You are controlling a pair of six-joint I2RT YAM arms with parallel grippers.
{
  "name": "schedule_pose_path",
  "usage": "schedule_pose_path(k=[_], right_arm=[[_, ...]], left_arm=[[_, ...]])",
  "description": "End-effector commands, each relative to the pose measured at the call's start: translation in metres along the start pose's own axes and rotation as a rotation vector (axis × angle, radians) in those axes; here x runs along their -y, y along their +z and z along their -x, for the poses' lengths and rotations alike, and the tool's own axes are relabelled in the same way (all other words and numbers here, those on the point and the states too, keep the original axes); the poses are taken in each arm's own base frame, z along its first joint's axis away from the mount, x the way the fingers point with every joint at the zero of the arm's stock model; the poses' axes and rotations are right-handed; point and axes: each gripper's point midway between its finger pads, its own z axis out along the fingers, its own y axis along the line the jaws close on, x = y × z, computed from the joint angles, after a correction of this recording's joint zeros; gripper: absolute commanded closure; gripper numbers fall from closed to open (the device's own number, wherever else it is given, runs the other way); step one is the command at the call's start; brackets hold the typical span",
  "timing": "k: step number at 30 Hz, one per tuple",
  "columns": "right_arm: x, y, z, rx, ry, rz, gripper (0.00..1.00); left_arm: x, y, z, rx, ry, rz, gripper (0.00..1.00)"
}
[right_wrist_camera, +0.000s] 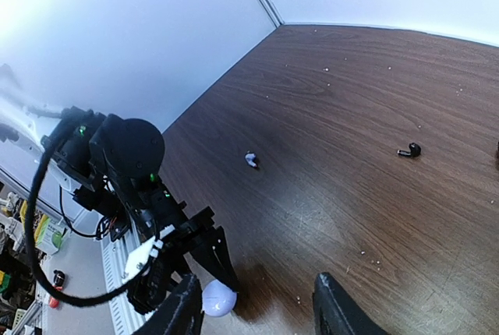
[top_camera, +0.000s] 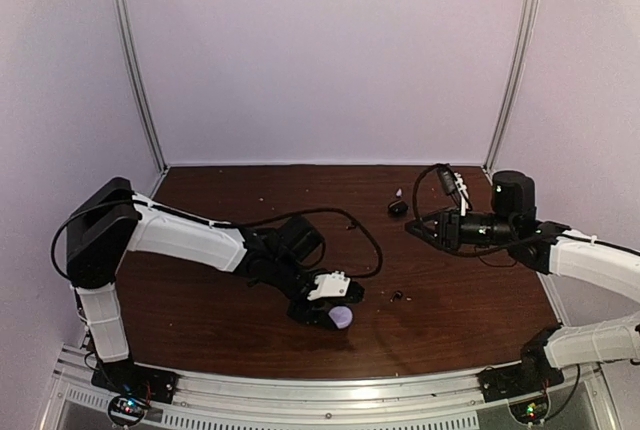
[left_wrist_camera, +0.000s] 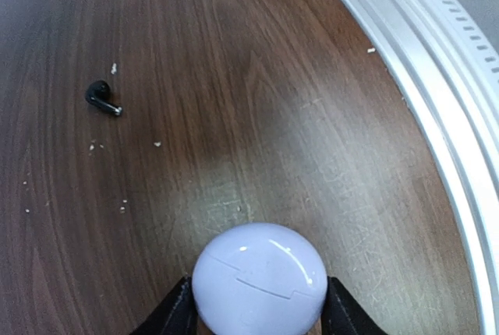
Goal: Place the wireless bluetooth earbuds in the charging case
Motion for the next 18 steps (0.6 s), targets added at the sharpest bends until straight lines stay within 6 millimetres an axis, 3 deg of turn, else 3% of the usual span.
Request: schedule_pose_path(k=[1, 9, 14, 18], right_arm=[[-0.006, -0.01, 0.012, 0.07, -0.087, -0.002, 0.5], [-0.046, -0.03, 0.038, 0.241, -0.268, 0.099, 0.49], [-0.087, -0.017, 0.041, 0.21, -0.441, 0.223, 0.49], [-0.121, -0.003, 0.036, 0.138, -0.612, 0.322, 0.5]], left_arm=[[-0.012, -0.042, 0.049, 0.19, -0.009, 0.037, 0.6], [0.014, -0.113, 0.095, 0.422, -0.075, -0.074, 0.64], [0.033, -0.148, 0.108, 0.546, -0.118, -0.165, 0.67], [0.049, -0.164, 0.113, 0.593, -0.131, -0.25, 0.68]])
